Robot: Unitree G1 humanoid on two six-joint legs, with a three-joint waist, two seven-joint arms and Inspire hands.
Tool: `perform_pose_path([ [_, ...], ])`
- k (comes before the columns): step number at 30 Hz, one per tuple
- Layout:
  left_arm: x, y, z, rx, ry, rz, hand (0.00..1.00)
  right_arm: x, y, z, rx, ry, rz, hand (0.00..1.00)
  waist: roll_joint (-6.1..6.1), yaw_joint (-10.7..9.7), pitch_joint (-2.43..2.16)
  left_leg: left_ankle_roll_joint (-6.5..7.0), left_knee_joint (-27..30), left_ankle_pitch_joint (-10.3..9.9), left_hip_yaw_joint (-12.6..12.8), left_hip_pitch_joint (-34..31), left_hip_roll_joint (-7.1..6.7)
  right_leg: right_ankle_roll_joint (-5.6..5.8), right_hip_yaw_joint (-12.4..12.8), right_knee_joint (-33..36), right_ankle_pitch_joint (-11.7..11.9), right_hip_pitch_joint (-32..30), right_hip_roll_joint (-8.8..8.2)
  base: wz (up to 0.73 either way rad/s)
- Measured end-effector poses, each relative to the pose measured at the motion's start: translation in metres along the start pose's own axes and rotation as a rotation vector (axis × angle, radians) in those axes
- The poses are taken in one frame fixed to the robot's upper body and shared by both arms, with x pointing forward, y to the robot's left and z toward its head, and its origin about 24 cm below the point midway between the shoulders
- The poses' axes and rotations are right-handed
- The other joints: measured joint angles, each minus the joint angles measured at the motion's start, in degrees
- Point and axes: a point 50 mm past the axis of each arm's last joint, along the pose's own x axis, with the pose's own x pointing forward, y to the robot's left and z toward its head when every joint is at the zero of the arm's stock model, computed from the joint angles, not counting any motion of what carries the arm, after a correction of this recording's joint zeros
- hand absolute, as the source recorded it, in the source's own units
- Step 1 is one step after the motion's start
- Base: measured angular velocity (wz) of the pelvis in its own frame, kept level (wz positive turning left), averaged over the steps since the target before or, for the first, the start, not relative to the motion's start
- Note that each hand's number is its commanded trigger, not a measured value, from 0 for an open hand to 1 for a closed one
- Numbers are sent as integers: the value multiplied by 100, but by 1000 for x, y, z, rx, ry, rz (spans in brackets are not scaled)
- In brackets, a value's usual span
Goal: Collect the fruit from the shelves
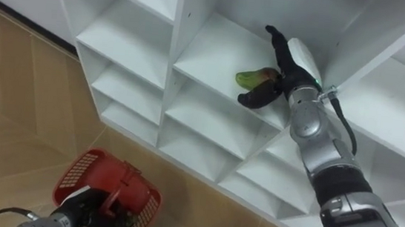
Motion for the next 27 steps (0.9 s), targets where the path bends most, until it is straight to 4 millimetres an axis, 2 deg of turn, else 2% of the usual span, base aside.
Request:
perform_pose_path([
  [23,1,-2,-1,3,13,-1,100,3,-2,-6,13,58,75,0,41,28,-14,29,12,41,7,26,-15,6,0,95,5,-5,-32,0],
  [25,1,-2,-1,3,13,0,100,3,-2,-6,17,63,85,15,43,26,-16,30,11,48,6,30,-17,6,0,95,5,-2,-33,0],
  [26,1,-2,0,3,13,0,100,4,-2,-6,19,66,93,26,44,25,-17,29,10,53,6,32,-17,6,0,97,5,0,-33,0],
  [27,1,-2,0,4,13,0,100,4,-2,-6,19,66,97,53,45,25,-17,29,10,56,5,32,-17,6,0,97,5,0,-33,0],
])
